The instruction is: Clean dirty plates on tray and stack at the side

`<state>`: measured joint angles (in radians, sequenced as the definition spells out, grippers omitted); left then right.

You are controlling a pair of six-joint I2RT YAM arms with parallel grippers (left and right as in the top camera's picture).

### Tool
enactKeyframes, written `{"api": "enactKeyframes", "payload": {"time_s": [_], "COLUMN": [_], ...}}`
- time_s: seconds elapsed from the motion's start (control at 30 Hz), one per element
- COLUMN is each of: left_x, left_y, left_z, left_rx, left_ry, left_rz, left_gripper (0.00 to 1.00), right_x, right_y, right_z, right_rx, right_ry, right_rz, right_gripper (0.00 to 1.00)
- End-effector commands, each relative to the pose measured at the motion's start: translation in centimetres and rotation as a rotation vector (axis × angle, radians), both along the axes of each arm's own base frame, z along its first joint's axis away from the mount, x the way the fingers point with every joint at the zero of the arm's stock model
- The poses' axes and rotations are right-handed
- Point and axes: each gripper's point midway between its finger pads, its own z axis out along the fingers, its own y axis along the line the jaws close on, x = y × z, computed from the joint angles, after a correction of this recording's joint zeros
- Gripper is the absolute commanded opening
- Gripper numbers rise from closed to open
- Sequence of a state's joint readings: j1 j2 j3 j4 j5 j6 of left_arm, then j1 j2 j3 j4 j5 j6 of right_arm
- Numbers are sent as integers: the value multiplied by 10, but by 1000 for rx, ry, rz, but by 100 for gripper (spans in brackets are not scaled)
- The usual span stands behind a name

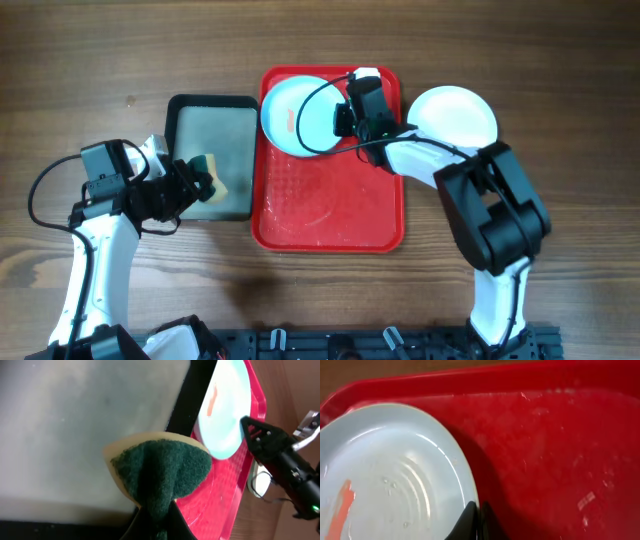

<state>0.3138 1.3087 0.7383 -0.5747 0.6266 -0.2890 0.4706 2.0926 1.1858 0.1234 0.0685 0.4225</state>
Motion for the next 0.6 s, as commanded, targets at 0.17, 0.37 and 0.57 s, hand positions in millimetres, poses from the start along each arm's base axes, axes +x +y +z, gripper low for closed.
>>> {"api": "enactKeyframes", "payload": {"time_s": [0.17,0.37,0.57], "left_x": [3,16,43], "left_y": [1,-7,-24], "left_z": [6,16,44], "left_rx": [14,49,227], "left_ry": [-40,-103,-171], "left_rz": [-17,-58,-110], "left_gripper": [4,4,4], "right_x": [-58,-111,-133], "right_y": [-8,-10,-16], "right_z": [46,37,29], "right_rx": [4,23,3], "right_ry": [185,405,504], "right_rz": [77,144,147], "right_gripper": [4,4,7]}}
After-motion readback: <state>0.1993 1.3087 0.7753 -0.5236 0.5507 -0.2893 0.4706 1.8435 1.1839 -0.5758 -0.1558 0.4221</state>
